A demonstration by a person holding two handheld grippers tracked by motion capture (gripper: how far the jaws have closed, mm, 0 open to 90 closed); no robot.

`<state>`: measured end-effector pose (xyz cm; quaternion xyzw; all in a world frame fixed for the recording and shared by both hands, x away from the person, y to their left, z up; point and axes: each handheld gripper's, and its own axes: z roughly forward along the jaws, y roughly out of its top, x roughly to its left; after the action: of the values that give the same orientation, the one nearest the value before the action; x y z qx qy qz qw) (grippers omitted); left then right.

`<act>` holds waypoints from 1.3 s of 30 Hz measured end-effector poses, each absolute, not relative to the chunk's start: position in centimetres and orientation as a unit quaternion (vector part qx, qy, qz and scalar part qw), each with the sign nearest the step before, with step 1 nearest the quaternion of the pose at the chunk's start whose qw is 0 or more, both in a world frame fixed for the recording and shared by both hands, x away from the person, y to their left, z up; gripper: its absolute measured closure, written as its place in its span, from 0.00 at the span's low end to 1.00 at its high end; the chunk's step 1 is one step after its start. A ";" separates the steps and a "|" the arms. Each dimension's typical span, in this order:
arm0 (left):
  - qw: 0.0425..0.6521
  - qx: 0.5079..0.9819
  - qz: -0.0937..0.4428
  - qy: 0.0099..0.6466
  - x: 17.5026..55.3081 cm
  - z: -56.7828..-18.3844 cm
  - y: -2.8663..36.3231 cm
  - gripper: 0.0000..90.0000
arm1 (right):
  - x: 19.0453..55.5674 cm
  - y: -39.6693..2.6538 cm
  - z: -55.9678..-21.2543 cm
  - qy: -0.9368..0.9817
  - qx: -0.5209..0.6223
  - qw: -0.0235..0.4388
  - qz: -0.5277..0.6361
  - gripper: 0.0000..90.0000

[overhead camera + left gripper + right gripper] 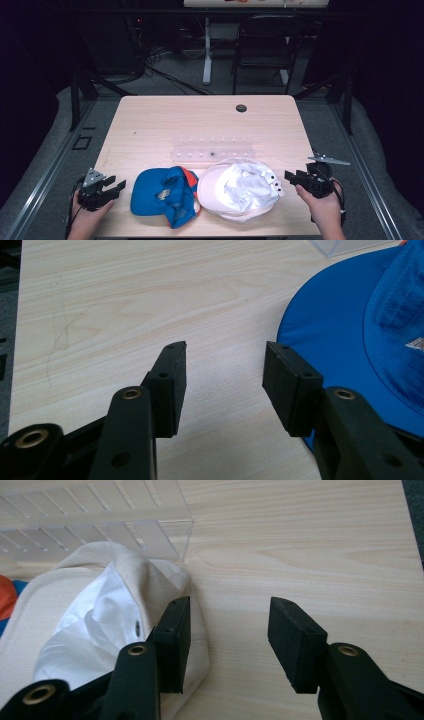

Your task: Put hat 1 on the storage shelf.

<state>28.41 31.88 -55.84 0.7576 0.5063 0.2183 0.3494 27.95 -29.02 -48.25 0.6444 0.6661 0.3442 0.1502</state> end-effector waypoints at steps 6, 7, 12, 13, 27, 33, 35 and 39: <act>0.354 0.756 0.213 0.508 28.4 -55.8 32.0 0.56 | 28.7 -28.7 -46.6 0.677 0.651 0.125 0.318 0.55; 0.353 0.756 0.212 0.508 28.4 -55.8 32.0 0.56 | 28.8 -28.6 -46.5 0.681 0.651 0.121 0.311 0.56; 0.351 0.757 0.212 0.508 28.3 -55.9 31.8 0.56 | 29.2 -28.6 -45.6 0.686 0.653 0.093 0.306 0.57; 0.349 0.760 0.212 0.506 28.3 -55.9 31.7 0.56 | 29.2 -28.6 -45.4 0.685 0.655 0.088 0.307 0.57; 0.347 0.761 0.215 0.505 28.3 -55.9 31.7 0.56 | 29.8 -28.7 -44.2 0.689 0.656 0.036 0.307 0.59; 0.340 0.766 0.211 0.503 28.3 -55.9 31.7 0.56 | 29.8 -28.5 -44.6 0.693 0.655 0.027 0.300 0.64; 0.341 0.765 0.210 0.504 28.3 -55.9 31.6 0.56 | 29.7 -28.4 -45.0 0.692 0.658 0.015 0.298 0.64; 0.344 0.764 0.213 0.502 28.3 -56.0 31.6 0.56 | 29.6 -28.4 -45.5 0.690 0.660 0.000 0.298 0.65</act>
<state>28.34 31.56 -56.00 0.7642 0.5022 0.2131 0.3441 29.61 -28.37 -45.53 0.6597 0.6897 0.2984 0.0003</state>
